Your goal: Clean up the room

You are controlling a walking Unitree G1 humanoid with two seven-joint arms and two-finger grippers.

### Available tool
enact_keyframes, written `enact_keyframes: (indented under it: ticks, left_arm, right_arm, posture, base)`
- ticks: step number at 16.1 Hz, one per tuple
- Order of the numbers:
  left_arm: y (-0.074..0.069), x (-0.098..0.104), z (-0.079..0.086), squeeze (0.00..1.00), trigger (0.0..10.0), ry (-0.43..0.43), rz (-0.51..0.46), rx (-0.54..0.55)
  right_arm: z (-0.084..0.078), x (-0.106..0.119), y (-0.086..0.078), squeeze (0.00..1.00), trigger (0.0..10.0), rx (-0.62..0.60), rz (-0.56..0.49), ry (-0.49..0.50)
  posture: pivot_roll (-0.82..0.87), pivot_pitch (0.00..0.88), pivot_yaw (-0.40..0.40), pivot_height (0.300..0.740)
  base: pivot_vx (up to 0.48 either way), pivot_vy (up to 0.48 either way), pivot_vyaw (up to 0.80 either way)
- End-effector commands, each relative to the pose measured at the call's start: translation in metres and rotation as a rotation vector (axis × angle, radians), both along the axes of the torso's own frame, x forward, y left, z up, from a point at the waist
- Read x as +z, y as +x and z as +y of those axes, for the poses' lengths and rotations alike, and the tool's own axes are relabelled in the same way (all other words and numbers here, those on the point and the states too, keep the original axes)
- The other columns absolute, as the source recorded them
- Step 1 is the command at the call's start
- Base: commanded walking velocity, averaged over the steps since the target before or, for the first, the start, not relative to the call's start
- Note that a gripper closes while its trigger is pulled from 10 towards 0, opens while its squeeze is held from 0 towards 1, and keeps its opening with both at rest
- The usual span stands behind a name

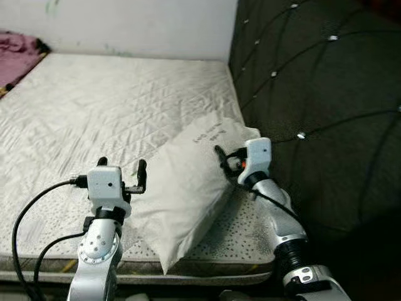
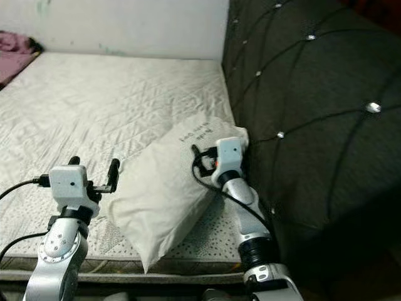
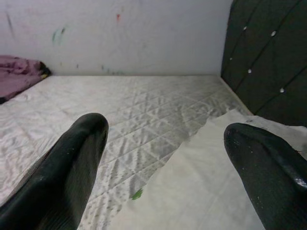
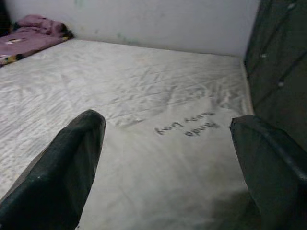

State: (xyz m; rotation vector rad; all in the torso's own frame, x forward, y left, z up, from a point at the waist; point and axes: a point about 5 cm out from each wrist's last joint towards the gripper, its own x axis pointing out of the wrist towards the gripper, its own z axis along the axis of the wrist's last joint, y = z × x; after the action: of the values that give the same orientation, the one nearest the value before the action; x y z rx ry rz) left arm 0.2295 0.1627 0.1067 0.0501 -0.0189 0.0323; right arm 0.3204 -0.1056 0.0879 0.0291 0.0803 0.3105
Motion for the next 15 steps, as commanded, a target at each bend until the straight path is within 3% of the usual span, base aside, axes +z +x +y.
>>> enact_keyframes:
  ticks: [1, 3, 4, 6, 11, 15]
  left_arm:
    - [-0.002, 0.007, 0.002, 0.00, 10.0, -0.017, -0.034, 0.010]
    - [-0.008, 0.008, 0.016, 0.00, 10.0, -0.014, -0.037, 0.124]
    - [-0.010, 0.000, 0.020, 0.00, 10.0, 0.003, 0.037, 0.156]
    - [-0.010, 0.000, 0.016, 0.00, 10.0, -0.020, 0.042, 0.111]
    - [-0.009, 0.002, 0.010, 0.00, 10.0, -0.043, 0.039, 0.079]
    - [-0.007, 0.005, 0.008, 0.00, 10.0, -0.048, 0.019, 0.063]
  right_arm:
    - [-0.002, 0.009, 0.002, 0.00, 10.0, -0.009, -0.028, -0.004]
    - [-0.003, 0.011, 0.000, 0.00, 10.0, -0.017, -0.033, 0.009]
    - [-0.004, 0.009, 0.000, 0.00, 10.0, -0.032, -0.014, 0.020]
    - [-0.002, 0.008, 0.000, 0.00, 10.0, -0.027, -0.011, 0.023]
    - [-0.003, 0.009, -0.003, 0.00, 10.0, -0.033, -0.002, 0.025]
    - [-0.003, 0.010, -0.001, 0.00, 10.0, -0.032, 0.001, 0.020]
  posture:
    - [-0.03, 0.000, -0.028, 0.740]
    - [-0.02, 0.000, -0.022, 0.740]
    - [-0.02, 0.000, -0.021, 0.740]
    - [-0.02, 0.000, -0.019, 0.740]
    - [-0.02, 0.000, -0.015, 0.740]
    - [-0.02, 0.000, -0.021, 0.740]
  base:
    - [0.000, 0.000, 0.00]
    - [0.000, 0.000, 0.00]
    - [0.000, 0.000, 0.00]
    - [0.000, 0.000, 0.00]
    - [0.000, 0.480, 0.00]
    - [0.000, 0.000, 0.00]
